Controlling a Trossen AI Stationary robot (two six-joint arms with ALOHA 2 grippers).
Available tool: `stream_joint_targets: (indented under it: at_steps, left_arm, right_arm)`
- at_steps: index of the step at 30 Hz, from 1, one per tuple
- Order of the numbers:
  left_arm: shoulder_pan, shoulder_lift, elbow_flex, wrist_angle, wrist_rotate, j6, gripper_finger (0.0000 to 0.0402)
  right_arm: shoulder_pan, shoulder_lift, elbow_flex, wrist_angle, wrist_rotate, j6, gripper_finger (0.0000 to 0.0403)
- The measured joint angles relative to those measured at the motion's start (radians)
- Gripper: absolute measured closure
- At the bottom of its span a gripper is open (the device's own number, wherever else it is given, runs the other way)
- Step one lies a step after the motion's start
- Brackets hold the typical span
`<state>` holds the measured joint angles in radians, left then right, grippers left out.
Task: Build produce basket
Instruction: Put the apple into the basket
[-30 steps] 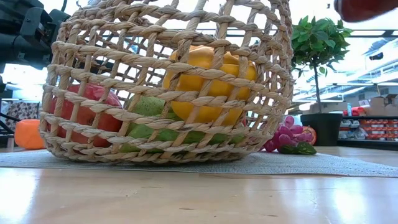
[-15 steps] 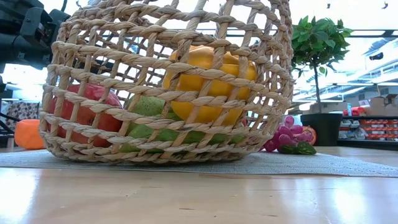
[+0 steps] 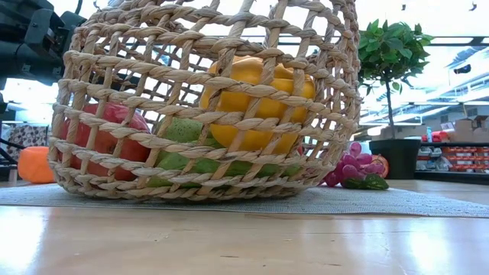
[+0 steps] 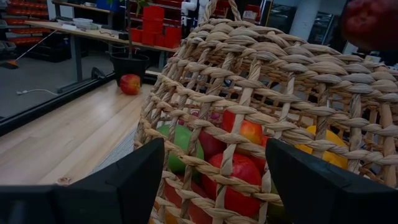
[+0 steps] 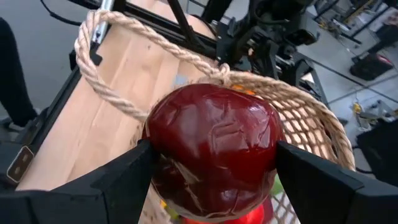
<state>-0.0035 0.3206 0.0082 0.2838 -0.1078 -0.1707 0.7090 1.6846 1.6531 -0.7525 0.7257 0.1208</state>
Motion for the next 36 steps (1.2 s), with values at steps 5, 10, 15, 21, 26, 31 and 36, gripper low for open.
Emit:
stream_joint_targets:
  at_steps: [5,10,15,21,26,31,36]
  left_arm:
    - [0.000,0.000,0.000,0.000,0.000,0.000,0.0115]
    - [0.000,0.000,0.000,0.000,0.000,0.000,0.0115]
    - [0.000,0.000,0.000,0.000,0.000,0.000,0.0115]
    - [0.000,0.000,0.000,0.000,0.000,0.000,0.0115]
    - [0.000,0.000,0.000,0.000,0.000,0.000,0.0115]
    - [0.000,0.000,0.000,0.000,0.000,0.000,0.0115]
    - [0.000,0.000,0.000,0.000,0.000,0.000,0.0115]
  right_arm:
    - [-0.042,0.000,0.000,0.027,-0.049,-0.044,0.0076]
    - [-0.076,0.000,0.000,0.026,-0.039,-0.120,0.0076]
    - [-0.110,0.000,0.000,0.025,-0.038,-0.256,0.0076]
    - [-0.145,0.000,0.000,0.025,-0.033,-0.468,0.0076]
    - [-0.150,0.000,0.000,0.026,0.048,-0.644,0.0076]
    - [-0.150,0.000,0.000,0.027,0.160,-0.773,0.0076]
    - [-0.150,0.000,0.000,0.026,0.171,-0.778,0.0076]
